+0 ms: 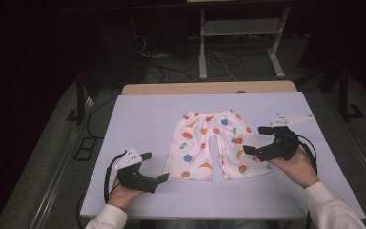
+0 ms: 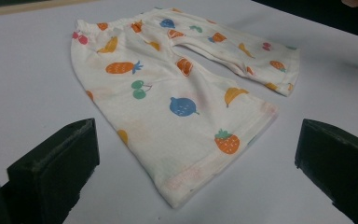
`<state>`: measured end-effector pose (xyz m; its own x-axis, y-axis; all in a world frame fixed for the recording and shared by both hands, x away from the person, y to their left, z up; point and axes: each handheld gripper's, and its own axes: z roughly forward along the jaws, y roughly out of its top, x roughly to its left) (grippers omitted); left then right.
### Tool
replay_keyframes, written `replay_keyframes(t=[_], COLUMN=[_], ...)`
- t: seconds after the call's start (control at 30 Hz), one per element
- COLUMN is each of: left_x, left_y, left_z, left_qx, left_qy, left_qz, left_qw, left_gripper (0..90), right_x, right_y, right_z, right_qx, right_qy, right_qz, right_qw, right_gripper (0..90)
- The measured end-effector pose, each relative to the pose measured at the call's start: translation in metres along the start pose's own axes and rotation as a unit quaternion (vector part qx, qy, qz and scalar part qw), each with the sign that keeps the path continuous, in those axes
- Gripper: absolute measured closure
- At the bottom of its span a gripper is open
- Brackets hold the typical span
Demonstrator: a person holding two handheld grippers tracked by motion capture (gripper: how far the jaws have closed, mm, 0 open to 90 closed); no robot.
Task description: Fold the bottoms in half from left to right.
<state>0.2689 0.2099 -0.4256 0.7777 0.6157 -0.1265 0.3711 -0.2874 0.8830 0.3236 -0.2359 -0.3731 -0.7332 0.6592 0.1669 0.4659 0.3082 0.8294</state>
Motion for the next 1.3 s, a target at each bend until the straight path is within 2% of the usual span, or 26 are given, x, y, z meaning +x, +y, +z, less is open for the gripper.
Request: replay_keyframes(t=[0.87,1.3], left_x=[0.0,-0.001], left_y=[0.0,0.0], left_z=[0.001,0.001], left_qx=[0.002,0.0], left_qy=[-0.004,-0.005], left_qz=[0.001,0.001], left_qw=[1.0,1.0], left_gripper=[0.0,0.0], right_x=[0.001,-0.002], right_y=[0.04,0.058], right_z=[0.036,0.058], right_qx=[0.018,0.027], right_qy=[0.0,-0.005], right_qz=[-0.021,-0.022], right_qw=[0.9996,0.9994], right_gripper=[0.0,0.0])
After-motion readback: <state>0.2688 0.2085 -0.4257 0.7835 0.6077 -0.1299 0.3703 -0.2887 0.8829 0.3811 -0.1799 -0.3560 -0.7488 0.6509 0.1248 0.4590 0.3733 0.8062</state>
